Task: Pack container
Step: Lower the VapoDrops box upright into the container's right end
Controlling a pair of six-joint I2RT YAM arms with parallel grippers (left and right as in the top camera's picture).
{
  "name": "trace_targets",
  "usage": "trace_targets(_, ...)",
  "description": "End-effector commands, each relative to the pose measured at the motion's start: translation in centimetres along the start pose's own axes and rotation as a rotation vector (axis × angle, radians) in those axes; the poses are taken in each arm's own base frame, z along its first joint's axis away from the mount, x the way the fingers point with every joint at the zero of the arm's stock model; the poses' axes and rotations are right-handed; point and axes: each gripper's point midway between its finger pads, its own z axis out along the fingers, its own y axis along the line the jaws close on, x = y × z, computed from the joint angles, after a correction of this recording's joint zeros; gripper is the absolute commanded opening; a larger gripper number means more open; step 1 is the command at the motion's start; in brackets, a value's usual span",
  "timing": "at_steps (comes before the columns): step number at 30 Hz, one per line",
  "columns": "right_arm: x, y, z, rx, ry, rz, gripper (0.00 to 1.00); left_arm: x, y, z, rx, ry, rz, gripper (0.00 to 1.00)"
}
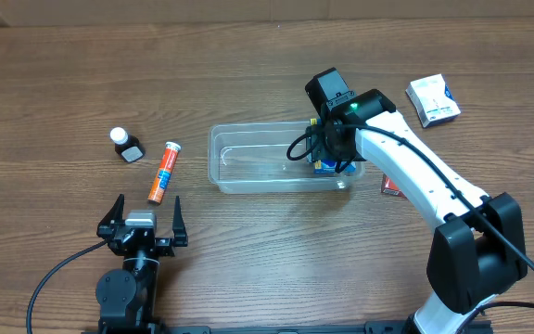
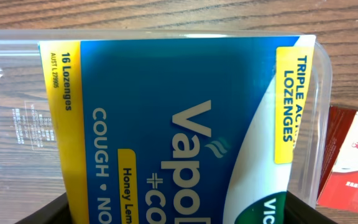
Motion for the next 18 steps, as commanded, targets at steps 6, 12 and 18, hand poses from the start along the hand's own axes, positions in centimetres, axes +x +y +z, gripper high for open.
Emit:
trace_targets(6, 0.06, -0.08, 0.34, -0.002, 0.002, -0.003, 0.72, -0.04, -0.01, -0.01, 0.004, -0.007, 0.016, 1.0)
trace_targets(12, 0.14, -0.11, 0.4, 0.0, 0.005, -0.004, 0.72, -0.04, -0.01, -0.01, 0.004, -0.007, 0.016, 1.0)
trace_targets(18, 0.15, -0.11, 0.4, 0.0, 0.005, -0.004, 0.73, -0.04, -0.02, -0.01, 0.004, -0.007, 0.016, 1.0)
